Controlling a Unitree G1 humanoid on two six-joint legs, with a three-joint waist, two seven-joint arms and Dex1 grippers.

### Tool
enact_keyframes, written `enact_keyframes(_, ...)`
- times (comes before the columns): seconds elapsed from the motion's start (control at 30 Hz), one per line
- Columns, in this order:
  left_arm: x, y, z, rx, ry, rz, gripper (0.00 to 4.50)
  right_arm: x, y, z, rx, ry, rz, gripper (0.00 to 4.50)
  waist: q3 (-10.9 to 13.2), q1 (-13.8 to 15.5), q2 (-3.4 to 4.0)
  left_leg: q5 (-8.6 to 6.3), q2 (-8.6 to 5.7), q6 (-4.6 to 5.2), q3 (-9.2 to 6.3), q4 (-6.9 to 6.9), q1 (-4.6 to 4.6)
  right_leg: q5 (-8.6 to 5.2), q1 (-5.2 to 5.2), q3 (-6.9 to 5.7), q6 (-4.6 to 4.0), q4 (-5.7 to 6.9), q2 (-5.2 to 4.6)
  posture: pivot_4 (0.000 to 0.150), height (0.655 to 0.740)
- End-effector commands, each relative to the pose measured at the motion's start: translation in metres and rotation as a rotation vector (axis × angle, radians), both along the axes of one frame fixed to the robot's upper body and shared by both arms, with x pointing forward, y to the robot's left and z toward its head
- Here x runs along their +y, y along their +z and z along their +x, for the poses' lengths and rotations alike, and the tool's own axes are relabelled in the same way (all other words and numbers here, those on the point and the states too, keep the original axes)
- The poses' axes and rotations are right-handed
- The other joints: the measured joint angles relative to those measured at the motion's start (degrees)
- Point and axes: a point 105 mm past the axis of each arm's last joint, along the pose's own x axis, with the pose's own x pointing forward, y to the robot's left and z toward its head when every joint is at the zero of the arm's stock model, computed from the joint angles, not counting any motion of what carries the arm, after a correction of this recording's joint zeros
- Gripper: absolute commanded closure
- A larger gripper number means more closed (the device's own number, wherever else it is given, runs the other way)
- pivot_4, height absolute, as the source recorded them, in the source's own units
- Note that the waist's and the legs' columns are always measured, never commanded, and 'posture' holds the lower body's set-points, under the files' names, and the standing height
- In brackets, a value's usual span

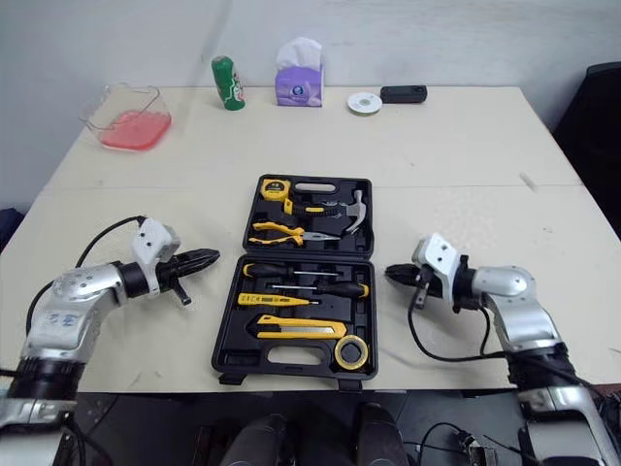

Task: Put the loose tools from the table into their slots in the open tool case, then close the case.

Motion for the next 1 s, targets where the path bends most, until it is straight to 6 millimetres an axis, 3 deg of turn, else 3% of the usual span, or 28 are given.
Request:
enact_keyframes(0.03,-0.005,0.014,0.009,-0.050,0.005,-0.072,4.46,0.004,0.004,0.005,-0.031,0.002,-0.010,4.50,0.00,0.15,-0.01,0.00,0.01,0.00,-0.03,-0.01,-0.02,0.00,-0.01,-0.01,0.00,-0.02,-0.03,0.150,0.7400)
enact_keyframes(0.13,-0.025,-0.002,0.007,-0.013,-0.095,-0.038,4.46,0.011,0.007,0.011,-0.046,0.024,-0.032,4.50,0.00,0.09,0.00,-0.01,-0.11,0.05,-0.08,0.03,-0.11,0.00,-0.03,-0.15,0.01,-0.04,-0.06,0.150,0.7400)
enact_keyframes(0.2,-0.038,0.003,0.011,-0.001,-0.089,-0.151,4.46,0.017,0.007,0.010,-0.022,0.064,-0.036,4.50,0.00,0.19,-0.01,0.02,-0.15,0.11,-0.09,0.05,-0.13,0.02,-0.01,-0.21,0.03,-0.04,-0.06,0.150,0.7400)
enact_keyframes(0.33,-0.050,-0.008,0.011,0.023,-0.121,-0.094,4.46,0.024,0.011,0.008,-0.008,0.108,-0.041,4.50,0.00,0.14,-0.01,0.04,-0.14,0.12,-0.19,0.14,-0.20,0.02,0.00,-0.29,0.05,0.02,-0.05,0.150,0.7400)
enact_keyframes(0.47,-0.059,-0.003,0.020,-0.015,-0.108,-0.123,4.46,0.026,0.014,0.013,-0.022,0.107,-0.051,4.50,0.00,0.07,-0.01,0.04,-0.12,0.10,-0.18,0.12,-0.19,0.02,-0.01,-0.30,0.05,0.01,-0.02,0.150,0.7400)
enact_keyframes(0.57,-0.067,-0.003,0.016,0.014,-0.156,-0.150,4.46,0.025,0.015,0.020,-0.038,0.082,-0.049,4.50,0.00,0.20,-0.01,0.07,-0.15,0.13,-0.23,0.18,-0.20,0.02,0.02,-0.34,0.05,0.04,-0.05,0.150,0.7400)
enact_keyframes(0.87,-0.063,0.003,0.004,0.034,-0.160,-0.175,4.46,0.030,0.019,0.033,-0.076,0.100,-0.078,4.50,0.01,-0.19,-0.01,0.07,-0.11,0.11,-0.23,0.17,-0.20,0.02,0.00,-0.31,0.05,0.04,-0.05,0.150,0.7400)
enact_keyframes(1.0,-0.040,-0.003,0.011,0.018,-0.032,-0.139,4.46,0.022,0.016,0.035,-0.039,0.082,-0.098,4.50,0.00,-0.20,-0.01,0.07,-0.12,0.11,-0.22,0.17,-0.19,0.02,0.01,-0.29,0.05,0.06,-0.06,0.150,0.7400)
